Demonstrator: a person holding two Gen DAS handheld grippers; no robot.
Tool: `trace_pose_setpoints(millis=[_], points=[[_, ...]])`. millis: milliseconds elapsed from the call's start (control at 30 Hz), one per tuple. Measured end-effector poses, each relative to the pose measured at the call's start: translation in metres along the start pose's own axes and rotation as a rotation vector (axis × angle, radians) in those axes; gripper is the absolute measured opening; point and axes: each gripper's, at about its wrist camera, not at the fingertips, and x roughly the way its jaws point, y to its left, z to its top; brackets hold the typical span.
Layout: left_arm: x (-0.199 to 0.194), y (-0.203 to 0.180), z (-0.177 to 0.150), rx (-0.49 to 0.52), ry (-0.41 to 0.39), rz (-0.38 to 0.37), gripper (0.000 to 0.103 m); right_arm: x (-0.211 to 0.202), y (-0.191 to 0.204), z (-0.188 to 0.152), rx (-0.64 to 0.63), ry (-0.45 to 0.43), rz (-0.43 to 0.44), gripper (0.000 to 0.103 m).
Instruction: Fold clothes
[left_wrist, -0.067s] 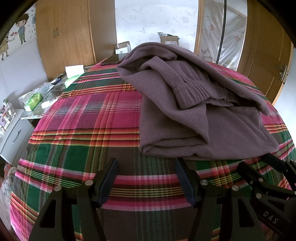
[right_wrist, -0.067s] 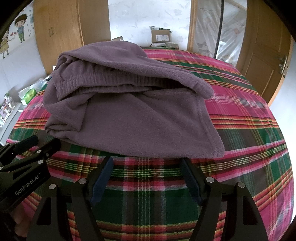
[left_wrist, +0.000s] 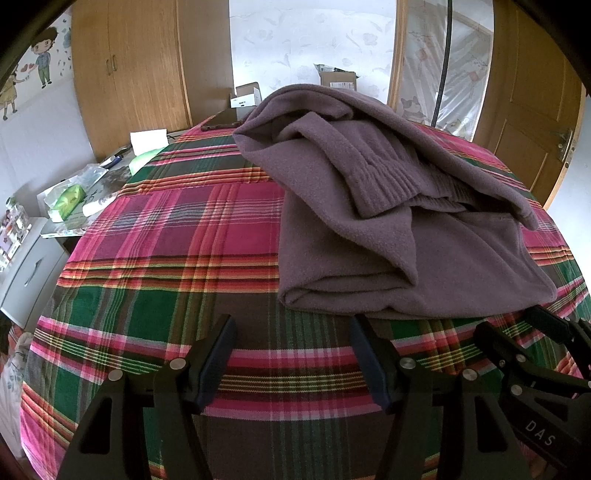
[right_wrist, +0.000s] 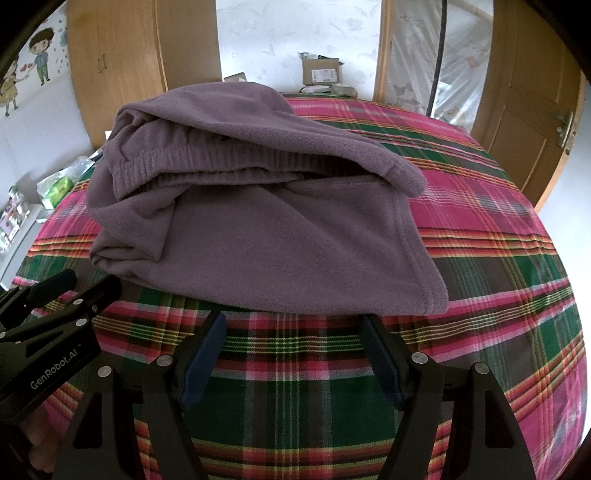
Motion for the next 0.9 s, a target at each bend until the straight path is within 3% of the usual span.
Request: trace_pose_setpoints(millis=[900], points=[[0.0010,0.0001,0.0001,-0.005,0.004,0.012,0.068,0.0008,-0.0005,-0.0010,0.000,0.000,-0.001,0.075]])
